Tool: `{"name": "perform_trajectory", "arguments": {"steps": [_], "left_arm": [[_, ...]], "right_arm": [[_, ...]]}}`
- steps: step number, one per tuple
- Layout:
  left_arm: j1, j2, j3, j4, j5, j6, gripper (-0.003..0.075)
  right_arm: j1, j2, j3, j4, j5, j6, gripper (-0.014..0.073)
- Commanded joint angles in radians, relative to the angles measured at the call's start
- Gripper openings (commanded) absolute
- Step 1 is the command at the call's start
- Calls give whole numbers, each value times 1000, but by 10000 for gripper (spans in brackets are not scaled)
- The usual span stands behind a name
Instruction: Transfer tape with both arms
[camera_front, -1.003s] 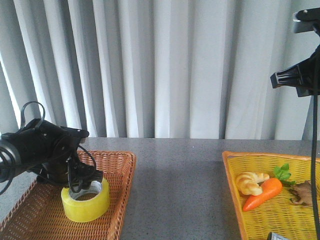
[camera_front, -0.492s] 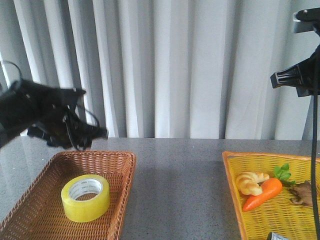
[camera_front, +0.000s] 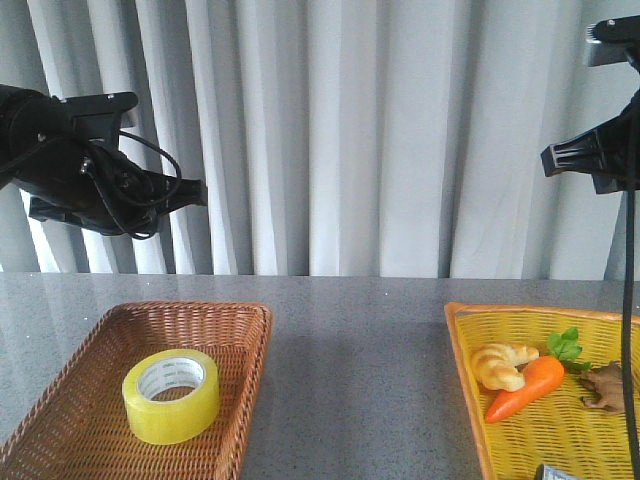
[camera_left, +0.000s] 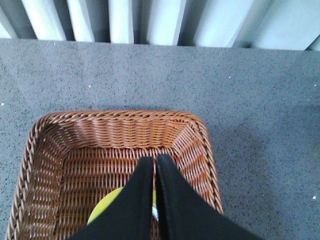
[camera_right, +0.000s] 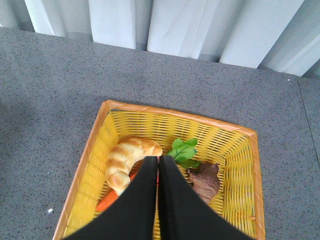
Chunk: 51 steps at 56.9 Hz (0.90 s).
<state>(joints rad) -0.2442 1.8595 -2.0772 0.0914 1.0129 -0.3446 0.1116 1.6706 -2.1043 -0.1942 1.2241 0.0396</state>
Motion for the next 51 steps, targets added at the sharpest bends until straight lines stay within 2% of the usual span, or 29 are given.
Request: {"name": "perform_trajectory", "arguments": {"steps": [1, 35, 44, 51], "left_arm": [[0, -51, -28, 0, -49, -4, -6], [13, -34, -14, 9, -71, -4, -6], [12, -178, 148, 75, -211, -3, -6], [34, -385, 373, 92, -377, 0, -6]], "right_arm": [[-5, -42, -27, -15, -54, -1, -7], [-5, -42, -27, -15, -54, -1, -7], [-5, -42, -27, -15, -54, -1, -7], [-5, -42, -27, -15, -54, -1, -7]]}}
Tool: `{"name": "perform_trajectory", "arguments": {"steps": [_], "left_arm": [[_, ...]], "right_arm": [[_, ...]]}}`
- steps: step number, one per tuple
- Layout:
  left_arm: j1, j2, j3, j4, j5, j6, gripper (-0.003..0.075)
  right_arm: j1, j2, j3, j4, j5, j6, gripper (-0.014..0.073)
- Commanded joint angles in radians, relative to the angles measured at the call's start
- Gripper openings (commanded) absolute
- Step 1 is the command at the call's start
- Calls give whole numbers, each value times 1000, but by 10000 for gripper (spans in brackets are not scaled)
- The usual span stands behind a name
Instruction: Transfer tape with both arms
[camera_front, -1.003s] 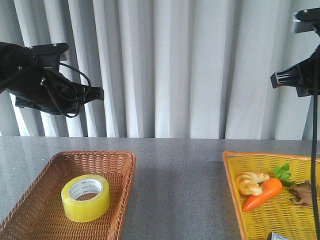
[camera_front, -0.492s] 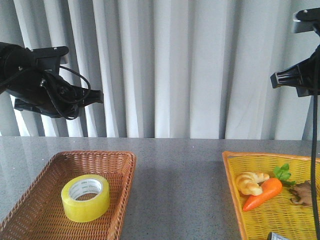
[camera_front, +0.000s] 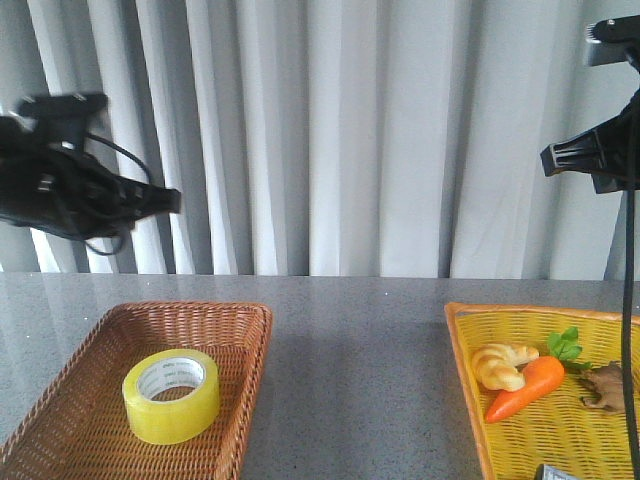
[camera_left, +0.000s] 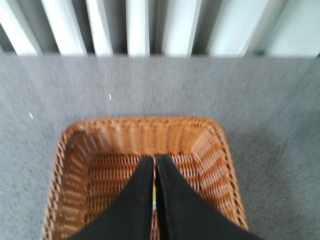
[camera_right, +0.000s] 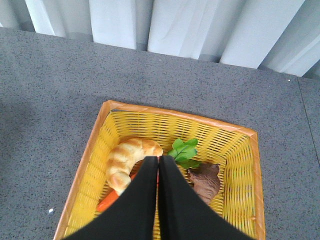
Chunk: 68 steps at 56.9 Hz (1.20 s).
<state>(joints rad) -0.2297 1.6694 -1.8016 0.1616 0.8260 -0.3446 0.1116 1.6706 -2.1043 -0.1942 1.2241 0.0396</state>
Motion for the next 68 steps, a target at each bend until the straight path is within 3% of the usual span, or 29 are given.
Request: {"name": "perform_trajectory", "arguments": {"steps": [1, 18, 29, 39, 45, 53, 68], "left_arm": [[28, -234, 145, 19, -224, 0, -6], [125, -823, 986, 110, -844, 1, -6], [140, -1204, 1518, 116, -1056, 36, -6], [140, -1561, 1825, -37, -1057, 49, -6], [140, -1702, 1810, -45, -809, 51, -6], [140, -1660, 1817, -48, -684, 50, -6], [140, -1699, 1819, -56, -718, 50, -6]], "right_arm": [[-5, -42, -27, -15, -54, -1, -7], [-5, -41, -27, -15, -54, -1, -7], [-5, -39, -27, -15, -54, -1, -7], [-5, -39, -27, -15, -54, -1, -7], [-5, -39, -27, -15, -54, -1, -7], [-5, -39, -27, -15, -48, -1, -7], [-5, -39, -27, -15, -47, -1, -7]]}}
